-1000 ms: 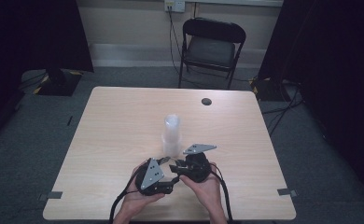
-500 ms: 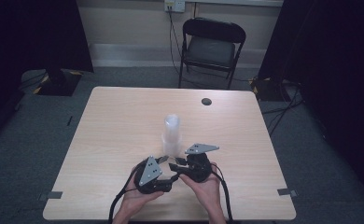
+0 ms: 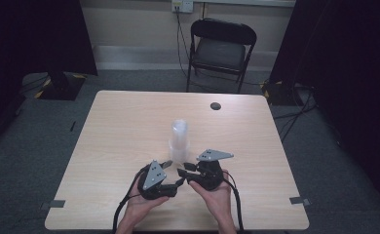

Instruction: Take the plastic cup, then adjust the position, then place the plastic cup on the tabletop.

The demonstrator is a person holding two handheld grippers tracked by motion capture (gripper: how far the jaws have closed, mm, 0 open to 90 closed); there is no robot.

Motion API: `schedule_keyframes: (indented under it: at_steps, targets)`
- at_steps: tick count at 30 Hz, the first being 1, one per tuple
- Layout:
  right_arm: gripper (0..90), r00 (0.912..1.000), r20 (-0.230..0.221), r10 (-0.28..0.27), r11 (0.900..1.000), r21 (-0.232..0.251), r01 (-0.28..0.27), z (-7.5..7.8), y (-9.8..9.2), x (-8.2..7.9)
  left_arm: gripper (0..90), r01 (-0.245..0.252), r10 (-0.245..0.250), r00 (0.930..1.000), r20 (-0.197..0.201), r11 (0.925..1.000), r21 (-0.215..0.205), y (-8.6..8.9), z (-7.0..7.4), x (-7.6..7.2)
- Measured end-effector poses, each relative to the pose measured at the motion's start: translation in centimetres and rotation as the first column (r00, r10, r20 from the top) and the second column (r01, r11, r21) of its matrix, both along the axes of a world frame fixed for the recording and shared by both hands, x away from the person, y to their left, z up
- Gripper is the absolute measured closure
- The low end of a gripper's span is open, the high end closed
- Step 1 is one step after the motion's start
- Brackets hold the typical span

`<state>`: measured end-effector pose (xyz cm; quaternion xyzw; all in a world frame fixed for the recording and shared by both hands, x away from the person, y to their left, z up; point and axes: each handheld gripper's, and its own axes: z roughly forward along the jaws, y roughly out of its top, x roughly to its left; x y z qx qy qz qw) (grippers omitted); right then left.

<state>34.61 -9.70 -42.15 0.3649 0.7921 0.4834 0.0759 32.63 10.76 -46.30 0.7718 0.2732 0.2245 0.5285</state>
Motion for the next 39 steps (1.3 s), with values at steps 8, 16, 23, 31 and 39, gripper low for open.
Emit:
schedule_keyframes:
  at_steps: [8, 16, 23, 31, 39]
  targets:
    - [62.7, 0.9994, 0.03, -0.017, 0.999, 0.038, 0.016, 0.2, -0.3, -0.1, 29.7, -0.034, 0.033, 0.9989, -0.033, 0.9992, -0.019, 0.9, 0.1, 0.5]
    - [62.4, 0.9977, 0.042, -0.053, 0.996, 0.079, 0.05, 0.1, -1.5, -0.5, 29.7, -0.071, 0.065, 0.9959, -0.063, 0.9927, -0.097, 2.1, 0.4, 1.1]
    - [61.7, 0.9967, 0.05, -0.063, 0.994, 0.093, 0.058, -0.3, -2.2, -0.6, 29.9, -0.111, 0.1, 0.9911, -0.088, 0.9862, -0.123, 3.3, 0.7, 1.6]
    - [56.6, 0.9937, 0.075, -0.083, 0.995, 0.053, 0.08, -0.9, -2.6, -1.0, 29.6, -0.165, 0.153, 0.9843, -0.087, 0.9762, -0.141, 4.6, 1.2, 2.5]
    - [55.1, 0.9916, 0.077, -0.104, 0.993, 0.061, 0.099, -1.6, -3.1, -1.1, 29.6, -0.192, 0.179, 0.98, -0.087, 0.9653, -0.177, 5.6, 1.5, 3.6]
